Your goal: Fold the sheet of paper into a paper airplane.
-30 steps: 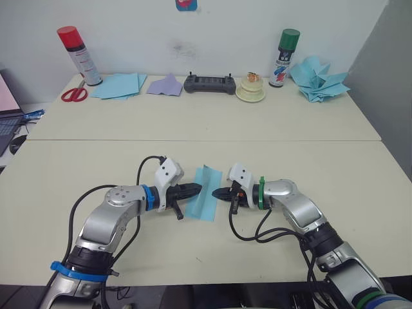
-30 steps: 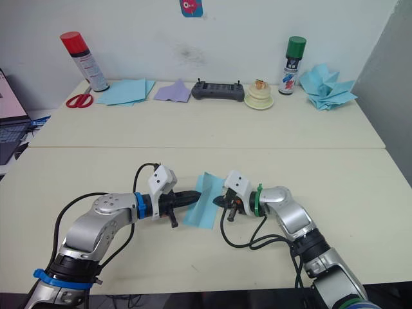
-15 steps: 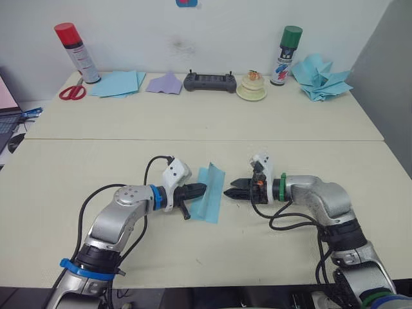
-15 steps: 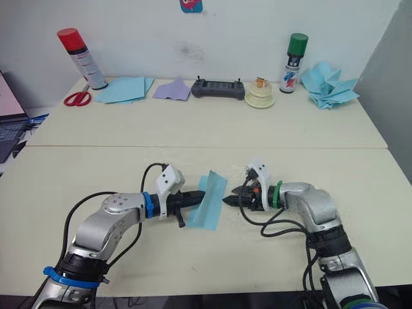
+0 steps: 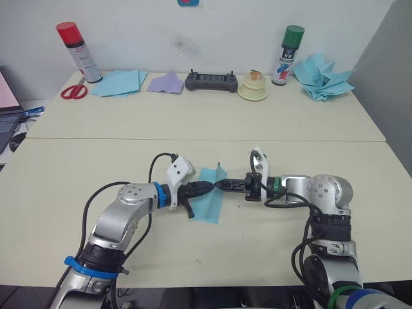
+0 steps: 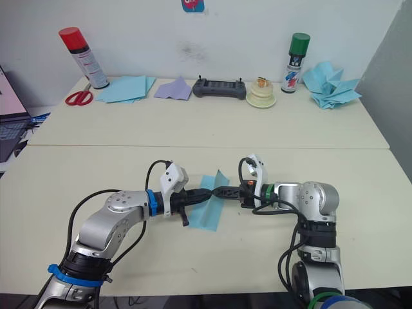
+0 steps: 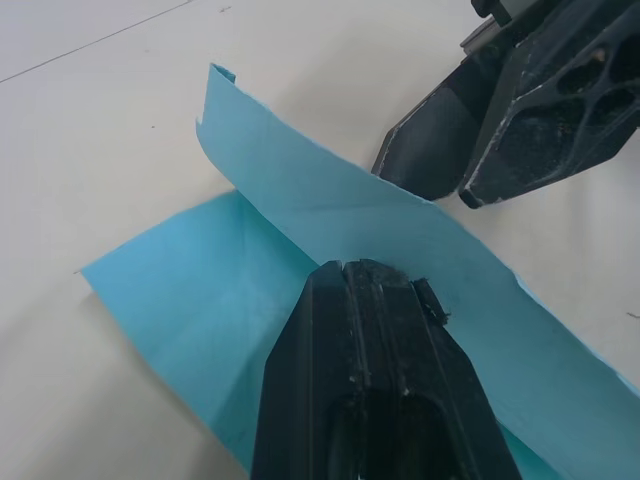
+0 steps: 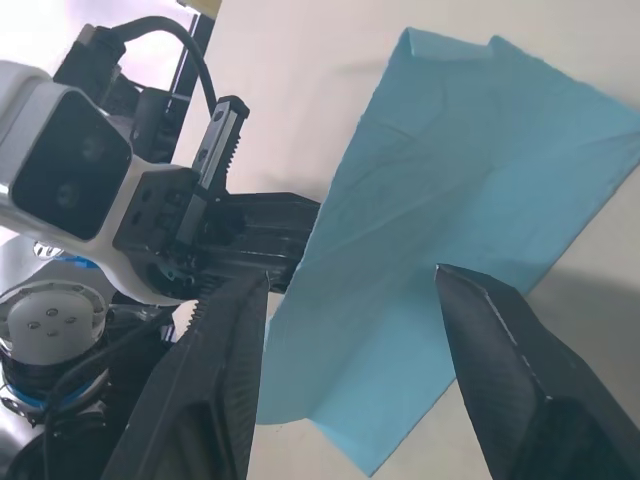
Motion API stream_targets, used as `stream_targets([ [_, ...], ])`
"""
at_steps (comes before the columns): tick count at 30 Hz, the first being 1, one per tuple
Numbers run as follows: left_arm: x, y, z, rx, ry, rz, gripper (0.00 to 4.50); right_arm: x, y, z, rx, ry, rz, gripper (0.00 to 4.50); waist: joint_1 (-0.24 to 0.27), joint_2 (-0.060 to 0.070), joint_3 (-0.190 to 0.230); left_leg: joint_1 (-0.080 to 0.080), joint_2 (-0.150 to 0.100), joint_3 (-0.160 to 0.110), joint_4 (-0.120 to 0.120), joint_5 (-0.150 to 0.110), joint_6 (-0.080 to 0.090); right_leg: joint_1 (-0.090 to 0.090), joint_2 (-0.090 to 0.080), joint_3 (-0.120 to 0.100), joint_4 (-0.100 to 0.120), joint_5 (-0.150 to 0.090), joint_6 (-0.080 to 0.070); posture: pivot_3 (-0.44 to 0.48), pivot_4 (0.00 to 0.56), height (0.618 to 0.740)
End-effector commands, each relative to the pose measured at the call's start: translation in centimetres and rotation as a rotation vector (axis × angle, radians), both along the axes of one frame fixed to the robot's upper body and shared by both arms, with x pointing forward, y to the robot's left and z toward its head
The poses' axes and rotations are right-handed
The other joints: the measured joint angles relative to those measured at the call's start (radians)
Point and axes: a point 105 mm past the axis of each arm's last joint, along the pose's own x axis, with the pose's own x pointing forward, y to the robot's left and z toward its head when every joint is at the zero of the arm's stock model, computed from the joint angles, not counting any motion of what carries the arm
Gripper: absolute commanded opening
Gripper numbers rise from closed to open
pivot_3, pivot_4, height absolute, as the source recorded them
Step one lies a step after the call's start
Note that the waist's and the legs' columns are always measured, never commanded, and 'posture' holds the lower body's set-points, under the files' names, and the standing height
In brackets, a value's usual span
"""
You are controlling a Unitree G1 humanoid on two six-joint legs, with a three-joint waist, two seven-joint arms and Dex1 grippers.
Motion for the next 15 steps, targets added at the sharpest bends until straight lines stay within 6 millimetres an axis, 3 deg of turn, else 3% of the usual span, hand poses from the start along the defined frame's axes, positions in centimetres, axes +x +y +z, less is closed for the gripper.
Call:
stream_targets([
  [1,-0.4,-1.1,1.4,-0.029,-0.05,-0.043,0.0,0.1,0.0,1.1,0.033,-0.009,0.0,2.72,-0.001,0.0,0.0,0.0,0.0,0.0,0.0,0.0,0.0,0.0,0.0,0.0,0.0,0.0,0.0,0.0,0.15,0.74],
  [13,-0.6,-1.5,0.9,-0.019,-0.05,-0.06,0.0,0.3,-0.7,0.1,-0.044,-0.007,-0.03,2.72,-0.003,0.0,0.0,0.0,0.0,0.0,0.0,0.0,0.0,0.0,0.0,0.0,0.0,0.0,0.0,0.0,0.15,0.74],
  [15,-0.7,-1.5,0.8,-0.018,-0.049,-0.059,0.0,0.4,-0.8,-0.1,-0.051,-0.009,-0.034,2.36,-0.003,0.0,0.0,0.0,0.0,0.0,0.0,0.0,0.0,0.0,0.0,0.0,0.0,0.0,0.0,0.0,0.15,0.74],
])
